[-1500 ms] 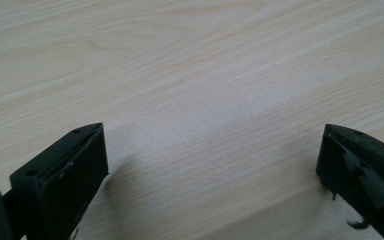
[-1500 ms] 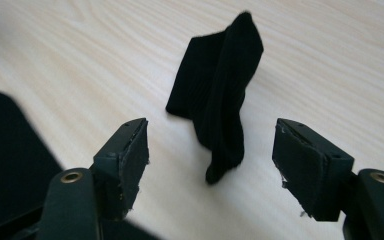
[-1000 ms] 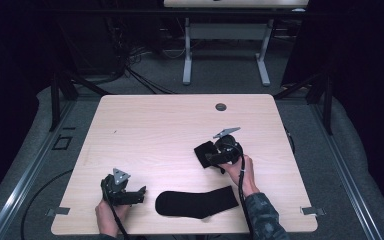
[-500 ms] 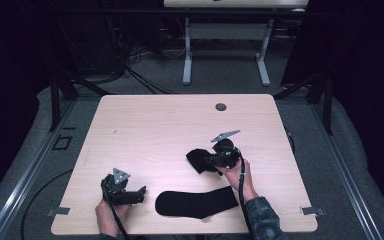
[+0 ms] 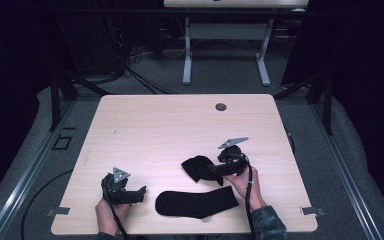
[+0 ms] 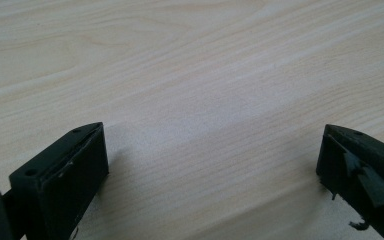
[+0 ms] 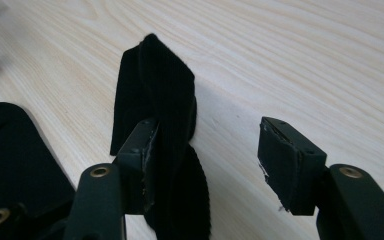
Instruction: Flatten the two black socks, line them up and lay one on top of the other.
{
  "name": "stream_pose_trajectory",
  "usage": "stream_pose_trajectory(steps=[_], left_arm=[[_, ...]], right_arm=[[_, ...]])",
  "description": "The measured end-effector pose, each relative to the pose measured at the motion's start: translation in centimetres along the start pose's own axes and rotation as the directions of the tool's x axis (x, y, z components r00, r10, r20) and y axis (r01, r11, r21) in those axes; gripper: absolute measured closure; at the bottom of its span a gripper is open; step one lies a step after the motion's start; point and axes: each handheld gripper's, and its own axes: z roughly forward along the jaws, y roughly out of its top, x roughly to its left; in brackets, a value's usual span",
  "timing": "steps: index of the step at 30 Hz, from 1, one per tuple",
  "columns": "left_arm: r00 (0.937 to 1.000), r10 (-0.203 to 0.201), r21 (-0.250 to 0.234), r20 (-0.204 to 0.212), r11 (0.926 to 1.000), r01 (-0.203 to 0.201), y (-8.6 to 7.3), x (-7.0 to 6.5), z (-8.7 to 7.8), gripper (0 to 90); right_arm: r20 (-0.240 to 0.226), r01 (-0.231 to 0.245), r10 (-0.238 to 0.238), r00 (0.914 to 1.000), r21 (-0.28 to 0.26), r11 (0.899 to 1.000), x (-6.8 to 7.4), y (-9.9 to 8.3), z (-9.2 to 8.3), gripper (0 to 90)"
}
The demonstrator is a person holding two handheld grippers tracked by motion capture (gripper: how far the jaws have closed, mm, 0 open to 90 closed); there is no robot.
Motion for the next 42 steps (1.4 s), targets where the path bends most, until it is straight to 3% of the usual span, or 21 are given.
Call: stream_pose_trajectory(steps=[2, 5, 9, 13, 14, 15, 19, 21, 23, 26, 28, 29, 30, 31, 33, 38, 39, 40, 42], left_arm=[[0.9998, -0.002, 0.009, 0.021, 1.0000, 0.002, 0.7, 0.0, 0.0, 0.1], [0.9983, 0.013, -0.025, 0.058, 0.9996, -0.011, 2.7, -0.8, -0.5, 0.3], [0.9881, 0.078, -0.045, 0.133, 0.9964, -0.072, 6.1, -2.5, -0.1, 2.3], [0.9641, 0.150, -0.027, 0.219, 0.9886, -0.148, 8.7, -4.5, 1.6, 7.9], [0.9574, 0.155, -0.016, 0.244, 0.9876, -0.156, 9.2, -4.9, 2.1, 10.9], [0.9549, 0.155, -0.010, 0.254, 0.9875, -0.157, 9.6, -5.3, 2.6, 13.6], [0.9286, 0.188, 0.025, 0.320, 0.9782, -0.206, 11.2, -6.6, 4.5, 22.6], [0.9134, 0.219, 0.029, 0.343, 0.9695, -0.243, 11.9, -7.3, 5.2, 25.0], [0.9012, 0.214, 0.042, 0.377, 0.9679, -0.248, 12.4, -7.8, 5.9, 27.0], [0.8893, 0.221, 0.056, 0.401, 0.9628, -0.264, 13.0, -8.5, 6.5, 31.5], [0.8887, 0.237, 0.058, 0.393, 0.9580, -0.281, 13.0, -9.1, 6.9, 36.9], [0.8811, 0.242, 0.065, 0.406, 0.9544, -0.291, 13.0, -9.3, 7.1, 38.7], [0.8844, 0.246, 0.073, 0.397, 0.9520, -0.297, 13.0, -9.6, 7.3, 40.8], [0.8823, 0.250, 0.083, 0.399, 0.9482, -0.307, 13.0, -9.7, 7.5, 44.6], [0.8852, 0.258, 0.087, 0.387, 0.9455, -0.314, 12.9, -10.1, 7.7, 52.5], [0.8738, 0.299, 0.080, 0.384, 0.9320, -0.354, 12.4, -10.6, 8.0, 76.4], [0.8772, 0.303, 0.083, 0.372, 0.9305, -0.357, 12.3, -10.7, 8.1, 81.2], [0.8737, 0.306, 0.079, 0.378, 0.9297, -0.360, 12.2, -10.7, 8.1, 85.2], [0.8744, 0.315, 0.071, 0.369, 0.9285, -0.364, 12.1, -10.8, 8.0, 87.9]], right_arm=[[-0.023, -0.006, 0.006, 0.9997, -0.010, 1.000, -0.1, -0.4, -0.7, 42.2], [-0.032, 0.003, -0.003, 0.9995, -0.014, 1.000, 0.0, -1.2, -1.7, 41.6], [-0.042, 0.003, -0.004, 0.9991, -0.027, 1.000, 0.3, -2.2, -2.6, 41.9], [-0.037, 0.005, -0.006, 0.9993, -0.022, 1.000, 0.6, -3.0, -2.7, 43.0], [-0.033, 0.008, -0.009, 0.9994, -0.016, 1.000, 0.8, -3.1, -2.7, 43.4], [-0.034, 0.014, -0.014, 0.9993, -0.013, 1.000, 1.0, -3.3, -2.6, 44.0], [-0.028, 0.029, -0.029, 0.9992, 0.016, 0.999, 1.2, -3.7, -1.7, 49.7], [-0.026, 0.029, -0.028, 0.9993, 0.025, 0.999, 1.2, -3.9, -1.3, 54.1], [-0.015, 0.018, -0.017, 0.9997, 0.021, 1.000, 1.2, -4.0, -1.1, 58.5], [-0.025, 0.022, -0.021, 0.9995, 0.031, 0.999, 1.1, -4.1, -1.3, 64.9], [-0.028, 0.019, -0.018, 0.9995, 0.032, 0.999, 1.1, -4.1, -1.2, 69.5], [-0.026, 0.023, -0.022, 0.9994, 0.034, 0.999, 1.1, -4.1, -1.2, 72.0], [-0.027, 0.026, -0.025, 0.9993, 0.036, 0.999, 1.0, -4.2, -1.1, 73.5], [-0.029, 0.024, -0.023, 0.9993, 0.034, 0.999, 1.0, -4.2, -1.1, 75.6], [-0.040, 0.028, -0.026, 0.9989, 0.043, 0.999, 1.0, -4.2, -1.0, 78.1], [-0.042, 0.029, -0.027, 0.9987, 0.046, 0.999, 0.9, -4.3, -0.9, 81.3], [-0.039, 0.030, -0.028, 0.9988, 0.043, 0.999, 0.9, -4.3, -0.9, 81.3], [-0.043, 0.034, -0.032, 0.9986, 0.046, 0.998, 0.8, -4.3, -0.9, 81.4], [-0.039, 0.033, -0.031, 0.9988, 0.053, 0.998, 0.8, -4.3, -1.0, 81.5]])
